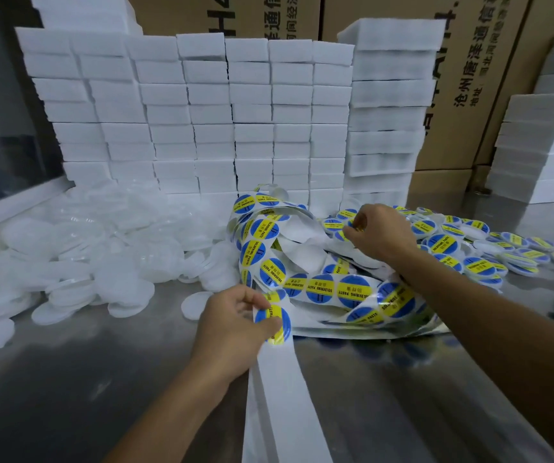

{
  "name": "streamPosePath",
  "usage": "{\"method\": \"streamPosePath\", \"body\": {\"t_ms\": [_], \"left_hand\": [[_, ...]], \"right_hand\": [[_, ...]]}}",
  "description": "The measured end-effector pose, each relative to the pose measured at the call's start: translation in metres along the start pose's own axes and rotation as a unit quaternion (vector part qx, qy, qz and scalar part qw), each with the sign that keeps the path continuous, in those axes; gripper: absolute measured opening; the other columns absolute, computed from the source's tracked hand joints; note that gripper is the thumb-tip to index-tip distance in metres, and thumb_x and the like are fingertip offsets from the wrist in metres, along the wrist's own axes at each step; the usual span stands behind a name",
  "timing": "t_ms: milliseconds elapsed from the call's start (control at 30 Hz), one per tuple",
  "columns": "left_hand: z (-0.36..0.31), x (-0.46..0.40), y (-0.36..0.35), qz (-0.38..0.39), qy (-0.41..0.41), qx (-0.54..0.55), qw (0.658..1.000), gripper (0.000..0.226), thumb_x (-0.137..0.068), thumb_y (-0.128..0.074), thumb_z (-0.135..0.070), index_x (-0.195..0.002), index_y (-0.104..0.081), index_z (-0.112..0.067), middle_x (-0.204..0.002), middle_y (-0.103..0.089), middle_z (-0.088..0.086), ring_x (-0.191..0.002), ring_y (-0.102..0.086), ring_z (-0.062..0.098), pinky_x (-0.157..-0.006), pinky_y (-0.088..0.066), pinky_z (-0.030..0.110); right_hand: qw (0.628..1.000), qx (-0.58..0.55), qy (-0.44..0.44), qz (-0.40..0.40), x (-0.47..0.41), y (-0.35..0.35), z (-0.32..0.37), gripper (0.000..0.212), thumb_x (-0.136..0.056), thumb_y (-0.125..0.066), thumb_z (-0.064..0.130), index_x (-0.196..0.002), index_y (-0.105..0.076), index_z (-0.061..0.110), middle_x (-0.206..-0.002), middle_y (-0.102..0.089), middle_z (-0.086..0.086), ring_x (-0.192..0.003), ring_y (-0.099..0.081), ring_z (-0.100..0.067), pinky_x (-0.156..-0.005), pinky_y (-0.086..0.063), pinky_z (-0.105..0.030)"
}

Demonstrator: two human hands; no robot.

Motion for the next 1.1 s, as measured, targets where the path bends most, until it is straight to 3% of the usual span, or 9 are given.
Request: {"method": "streamPosePath", "body": {"t_ms": [133, 300, 367, 467, 567, 667, 767, 900, 1100], "left_hand": [[-0.005, -0.003, 0.003, -0.002, -0.036, 0.062, 0.997, 0.038, -0.075, -0.075, 0.006, -0.094, -0.071, -0.027, -0.101, -0.068, -0.017, -0.069, -0.063, -0.013, -0.058, -0.049, 0.008], [-0.008, -0.004, 0.002, 0.022, -0.048, 0.140, 0.989, 0.057, -0.078, -0.067, 0.016, -0.107, -0.068, -0.033, -0.099, -0.072, -0.019, -0.077, -0.073, 0.008, -0.067, -0.059, 0.022], [-0.009, -0.005, 0.003, 0.029, -0.057, 0.146, 0.987, 0.059, -0.079, -0.067, 0.016, -0.107, -0.067, -0.035, -0.111, -0.070, -0.015, -0.082, -0.073, 0.008, -0.071, -0.059, 0.022], [-0.009, -0.005, 0.002, 0.047, -0.073, 0.164, 0.983, 0.064, -0.079, -0.064, 0.018, -0.112, -0.063, -0.036, -0.122, -0.065, -0.011, -0.083, -0.072, 0.007, -0.069, -0.057, 0.020], [-0.006, -0.007, 0.000, 0.070, -0.068, 0.174, 0.980, 0.070, -0.079, -0.060, 0.021, -0.115, -0.061, -0.038, -0.121, -0.066, -0.011, -0.089, -0.072, 0.007, -0.069, -0.055, 0.018], [-0.004, -0.009, 0.002, 0.046, -0.062, 0.192, 0.978, 0.064, -0.079, -0.065, 0.018, -0.118, -0.061, -0.033, -0.110, -0.073, -0.007, -0.089, -0.073, 0.011, -0.067, -0.056, 0.021], [-0.005, -0.009, 0.009, -0.014, -0.061, 0.197, 0.978, 0.051, -0.077, -0.075, 0.006, -0.109, -0.059, -0.031, -0.085, -0.077, -0.009, -0.074, -0.073, 0.006, -0.056, -0.053, 0.015], [-0.004, -0.008, 0.015, -0.061, -0.060, 0.200, 0.976, 0.037, -0.075, -0.081, -0.008, -0.097, -0.055, -0.021, -0.071, -0.075, -0.010, -0.063, -0.071, 0.005, -0.050, -0.049, 0.015], [-0.003, -0.009, 0.011, -0.021, -0.024, 0.253, 0.967, 0.018, -0.080, -0.075, -0.017, -0.096, -0.067, -0.012, -0.086, -0.077, 0.008, -0.079, -0.073, 0.022, -0.071, -0.058, 0.034]], "right_hand": [[0.998, 0.046, -0.017, 0.028, -0.022, -0.017, -0.011, 0.021, -0.092, -0.061, 0.029, -0.090, -0.065, 0.008, -0.091, -0.062, -0.011, -0.078, -0.057, -0.028, -0.063, -0.042, -0.033], [0.989, 0.021, -0.056, 0.138, -0.029, -0.033, -0.020, 0.026, -0.095, -0.046, 0.012, -0.070, -0.052, 0.007, -0.088, -0.058, -0.016, -0.081, -0.053, -0.030, -0.069, -0.041, -0.032], [0.988, 0.008, -0.064, 0.141, -0.030, -0.025, -0.015, 0.022, -0.095, -0.045, 0.013, -0.079, -0.057, 0.006, -0.096, -0.061, -0.019, -0.087, -0.056, -0.032, -0.073, -0.044, -0.033], [0.994, -0.009, -0.034, 0.105, -0.025, -0.009, 0.001, 0.029, -0.097, -0.053, 0.028, -0.116, -0.068, 0.010, -0.115, -0.067, -0.017, -0.106, -0.061, -0.035, -0.088, -0.052, -0.039], [0.994, -0.074, 0.019, 0.076, -0.004, 0.007, 0.033, 0.024, -0.094, -0.061, 0.030, -0.107, -0.072, 0.013, -0.099, -0.071, -0.006, -0.096, -0.065, -0.025, -0.081, -0.051, -0.032], [0.982, -0.165, 0.076, 0.058, 0.032, 0.018, 0.070, 0.017, -0.092, -0.064, 0.028, -0.099, -0.074, 0.016, -0.090, -0.073, 0.003, -0.084, -0.066, -0.010, -0.076, -0.051, -0.023], [0.953, -0.270, 0.131, 0.039, 0.076, 0.023, 0.099, 0.010, -0.090, -0.066, 0.021, -0.091, -0.074, 0.016, -0.083, -0.072, 0.010, -0.078, -0.065, 0.000, -0.069, -0.045, -0.008], [0.930, -0.315, 0.191, 0.003, 0.118, 0.022, 0.118, 0.003, -0.088, -0.069, 0.016, -0.090, -0.072, 0.017, -0.086, -0.071, 0.007, -0.078, -0.064, -0.006, -0.070, -0.051, -0.023], [0.918, -0.274, 0.288, -0.007, 0.144, 0.013, 0.121, 0.027, -0.084, -0.077, 0.026, -0.108, -0.073, 0.015, -0.105, -0.064, 0.001, -0.100, -0.062, -0.013, -0.085, -0.052, -0.033]]}}
Point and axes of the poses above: each hand's wrist, its own x-axis away from the middle knuckle, its own y-axis out of the back of the hand, z = x × y, the point moved 5 cm from there along -x, towards the middle knuckle
